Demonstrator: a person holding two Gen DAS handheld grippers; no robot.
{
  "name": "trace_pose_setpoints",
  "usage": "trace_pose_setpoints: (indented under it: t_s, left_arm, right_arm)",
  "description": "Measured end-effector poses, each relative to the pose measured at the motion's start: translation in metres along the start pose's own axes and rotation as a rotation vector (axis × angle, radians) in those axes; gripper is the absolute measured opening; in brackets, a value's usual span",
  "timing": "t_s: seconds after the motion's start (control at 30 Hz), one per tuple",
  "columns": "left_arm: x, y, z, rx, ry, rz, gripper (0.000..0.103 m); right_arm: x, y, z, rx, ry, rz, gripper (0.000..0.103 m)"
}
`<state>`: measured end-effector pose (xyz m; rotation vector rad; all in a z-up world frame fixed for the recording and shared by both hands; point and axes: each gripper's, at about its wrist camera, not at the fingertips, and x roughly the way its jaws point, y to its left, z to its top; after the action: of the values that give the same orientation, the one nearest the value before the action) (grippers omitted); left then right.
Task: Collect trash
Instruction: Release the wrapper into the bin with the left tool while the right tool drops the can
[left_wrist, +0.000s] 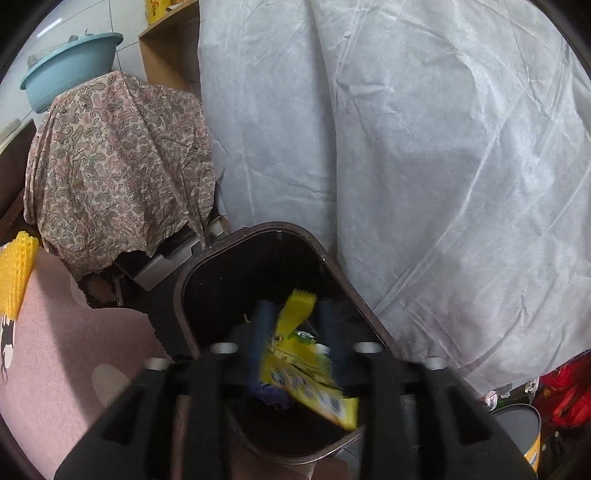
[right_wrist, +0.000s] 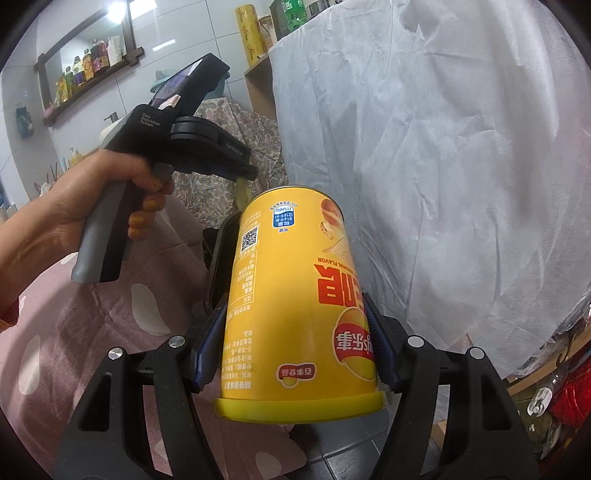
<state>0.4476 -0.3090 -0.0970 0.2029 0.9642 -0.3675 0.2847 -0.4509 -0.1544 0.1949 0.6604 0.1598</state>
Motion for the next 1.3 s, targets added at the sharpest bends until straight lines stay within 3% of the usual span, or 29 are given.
trace_pose_setpoints:
  t_s: [0.03,0.2,0.4,0.77,1.07,1.3]
  left_arm:
    - [-0.002,0.000,0.000,-0.001,-0.015,0.004,0.060]
    - [-0.014,0.002,0.002,-0.004,-0.031,-0.016,0.063]
    - [-0.058,0.014,-0.009,-0.033,-0.121,-0.087,0.072]
    - [-0.148,0.053,-0.048,0.013,-0.284,-0.042,0.086]
    - [-0.180,0.088,-0.075,0.018,-0.296,0.010,0.088]
    - [-0.186,0.106,-0.089,-0.006,-0.291,0.022,0.088]
  right_arm:
    - [0.001,0.001,-0.001,-0.002,0.002,0.002,0.067]
    - [0.012,0.007,0.003,-0.013,0.019,0.023,0.067]
    - [0.031,0.016,0.010,-0.046,0.051,0.059,0.067]
    - [0.114,0.034,0.046,-0.050,0.221,0.138,0.067]
    - [0.211,0.057,0.058,-0.077,0.389,0.070,0.067]
    - [0.259,0.054,0.048,-0.074,0.491,-0.012,0.067]
